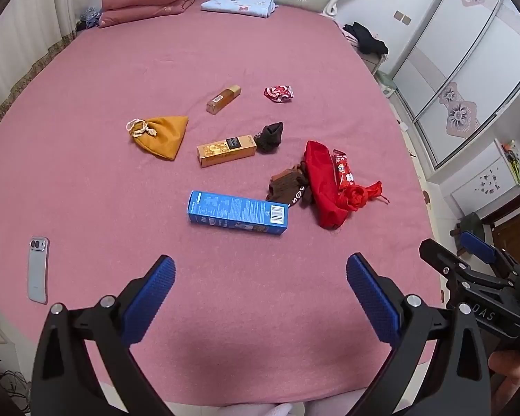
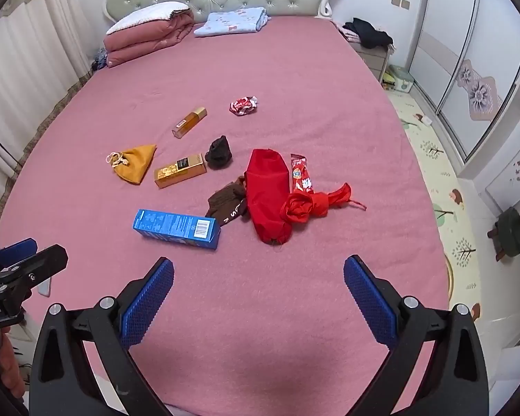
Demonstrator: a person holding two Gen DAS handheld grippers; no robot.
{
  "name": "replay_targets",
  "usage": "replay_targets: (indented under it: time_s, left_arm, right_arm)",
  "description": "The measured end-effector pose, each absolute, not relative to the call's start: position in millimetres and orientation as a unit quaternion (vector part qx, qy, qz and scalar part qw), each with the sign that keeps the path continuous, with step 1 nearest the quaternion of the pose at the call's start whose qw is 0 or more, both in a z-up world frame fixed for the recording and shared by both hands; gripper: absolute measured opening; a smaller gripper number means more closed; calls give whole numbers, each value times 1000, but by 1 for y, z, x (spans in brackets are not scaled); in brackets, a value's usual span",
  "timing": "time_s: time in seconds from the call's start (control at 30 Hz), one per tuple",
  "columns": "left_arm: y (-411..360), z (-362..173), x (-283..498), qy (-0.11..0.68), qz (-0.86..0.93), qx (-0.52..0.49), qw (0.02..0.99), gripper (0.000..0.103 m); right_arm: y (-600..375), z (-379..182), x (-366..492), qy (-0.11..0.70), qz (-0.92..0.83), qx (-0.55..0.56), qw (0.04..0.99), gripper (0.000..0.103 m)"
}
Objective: Collect trash
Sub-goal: 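Move both tools toward the blue box and gold box on the bed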
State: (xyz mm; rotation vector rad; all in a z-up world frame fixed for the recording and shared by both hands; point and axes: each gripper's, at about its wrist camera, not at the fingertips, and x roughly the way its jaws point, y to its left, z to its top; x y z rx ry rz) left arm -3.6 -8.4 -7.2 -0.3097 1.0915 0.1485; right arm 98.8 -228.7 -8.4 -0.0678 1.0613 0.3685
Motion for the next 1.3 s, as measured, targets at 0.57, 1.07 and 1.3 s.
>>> replay_targets:
  time_s: [0.57, 1.07, 1.3]
  left_arm:
    - [-14, -19, 5, 529, 74, -149, 832, 99]
    - [-13, -23, 8, 540, 81, -161, 822, 99]
    - [-8, -27, 13, 547, 94, -186, 811, 99]
  right_arm:
    - [-221, -20, 85, 513, 182, -34, 838, 94]
    - [-215, -27, 89, 524, 195, -32, 828, 94]
    - [-208, -29, 91, 531, 213, -50, 818, 94]
